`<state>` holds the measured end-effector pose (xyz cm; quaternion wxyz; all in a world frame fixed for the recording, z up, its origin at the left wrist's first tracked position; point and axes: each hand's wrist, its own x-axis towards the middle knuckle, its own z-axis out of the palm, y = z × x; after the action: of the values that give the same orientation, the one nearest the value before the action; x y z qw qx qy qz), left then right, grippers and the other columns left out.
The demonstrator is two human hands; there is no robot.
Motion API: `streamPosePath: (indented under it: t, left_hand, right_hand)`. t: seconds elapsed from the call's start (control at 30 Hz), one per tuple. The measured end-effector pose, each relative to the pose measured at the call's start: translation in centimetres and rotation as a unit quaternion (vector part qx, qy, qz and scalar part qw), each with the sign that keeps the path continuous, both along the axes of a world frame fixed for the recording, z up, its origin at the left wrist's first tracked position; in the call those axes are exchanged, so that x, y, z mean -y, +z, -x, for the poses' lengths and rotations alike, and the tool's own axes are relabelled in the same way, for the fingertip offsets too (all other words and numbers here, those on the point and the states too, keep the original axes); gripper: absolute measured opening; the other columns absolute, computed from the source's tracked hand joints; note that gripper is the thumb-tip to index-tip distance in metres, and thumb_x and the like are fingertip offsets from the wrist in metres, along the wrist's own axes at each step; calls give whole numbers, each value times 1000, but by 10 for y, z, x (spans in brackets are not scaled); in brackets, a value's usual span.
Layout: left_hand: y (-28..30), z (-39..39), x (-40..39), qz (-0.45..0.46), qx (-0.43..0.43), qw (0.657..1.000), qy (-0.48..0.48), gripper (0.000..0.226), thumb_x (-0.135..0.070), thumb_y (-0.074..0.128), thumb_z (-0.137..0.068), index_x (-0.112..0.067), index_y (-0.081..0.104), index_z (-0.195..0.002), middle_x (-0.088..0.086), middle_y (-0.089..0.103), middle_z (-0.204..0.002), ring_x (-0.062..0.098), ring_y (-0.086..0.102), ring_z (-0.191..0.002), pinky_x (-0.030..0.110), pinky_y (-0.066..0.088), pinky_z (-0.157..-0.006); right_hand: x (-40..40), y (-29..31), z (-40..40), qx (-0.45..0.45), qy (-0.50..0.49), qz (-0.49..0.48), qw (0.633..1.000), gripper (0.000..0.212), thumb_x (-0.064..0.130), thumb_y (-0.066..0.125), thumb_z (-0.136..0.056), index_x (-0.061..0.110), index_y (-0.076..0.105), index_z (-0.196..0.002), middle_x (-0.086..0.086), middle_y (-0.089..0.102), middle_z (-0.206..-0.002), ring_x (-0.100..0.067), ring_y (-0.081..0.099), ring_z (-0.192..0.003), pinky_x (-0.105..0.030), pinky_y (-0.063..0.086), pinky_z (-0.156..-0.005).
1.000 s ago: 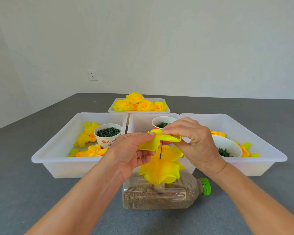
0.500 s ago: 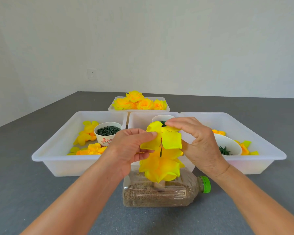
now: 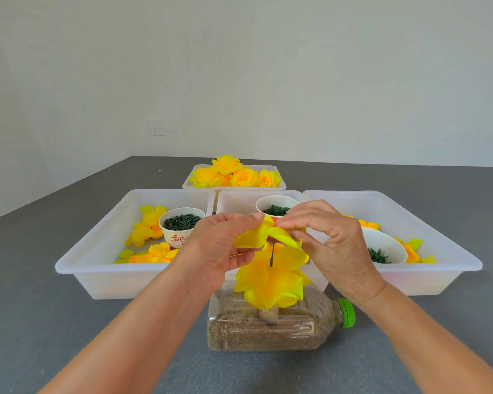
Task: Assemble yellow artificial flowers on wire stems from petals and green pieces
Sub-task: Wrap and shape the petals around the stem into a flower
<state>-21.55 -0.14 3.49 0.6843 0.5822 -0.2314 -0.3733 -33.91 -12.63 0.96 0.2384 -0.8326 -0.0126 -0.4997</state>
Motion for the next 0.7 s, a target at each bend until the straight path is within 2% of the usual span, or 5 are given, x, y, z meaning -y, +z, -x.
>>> streamPosePath:
  t: [0.17, 0.3, 0.5, 0.57, 0.7]
  left_hand:
    - [4, 0, 5, -8, -29, 999, -31, 6, -7, 66, -80, -9, 61, -83, 4, 67, -63, 12, 60, -49, 20, 49, -50]
    - [10, -2, 8, -12, -38, 998, -42, 2, -5, 63, -83, -6, 63, -81, 9, 64, -67, 10, 56, -43, 17, 48, -45]
    - [13, -7, 4, -2, -44, 997, -61, 6, -8, 61, -84, -4, 66, -83, 11, 68, -67, 12, 59, -45, 18, 49, -44]
    - [11, -9, 1, 11, -27, 998, -58, 9, -12, 58, -87, -5, 65, -88, 11, 70, -72, 14, 62, -50, 20, 51, -47]
    - [-6, -12, -12, -14, 69, 997, -5, 9, -6, 61, -84, -10, 62, -92, 9, 72, -83, 16, 64, -66, 22, 51, -52]
  right_hand:
    - [-3, 4, -1, -30, 16, -88, 996, 24, -12, 72, -69, 3, 72, -88, -13, 69, -87, -14, 62, -87, -18, 49, -81]
    - [-7, 12, -3, -39, 25, -150, 988, 13, -3, 73, -73, 2, 72, -85, -16, 68, -87, -19, 62, -70, -11, 49, -67]
    - [-11, 17, -2, -43, 34, -153, 987, 7, 1, 70, -77, 7, 72, -80, -9, 69, -81, -21, 62, -69, -12, 49, -62]
    - [-11, 17, -1, -31, 27, -165, 985, 16, 2, 70, -79, 17, 72, -81, -9, 70, -82, -19, 63, -69, -9, 49, -62]
    - [-10, 16, -2, -15, 19, -196, 980, 11, -2, 68, -80, 7, 72, -85, -21, 71, -83, -15, 65, -66, -8, 49, -60]
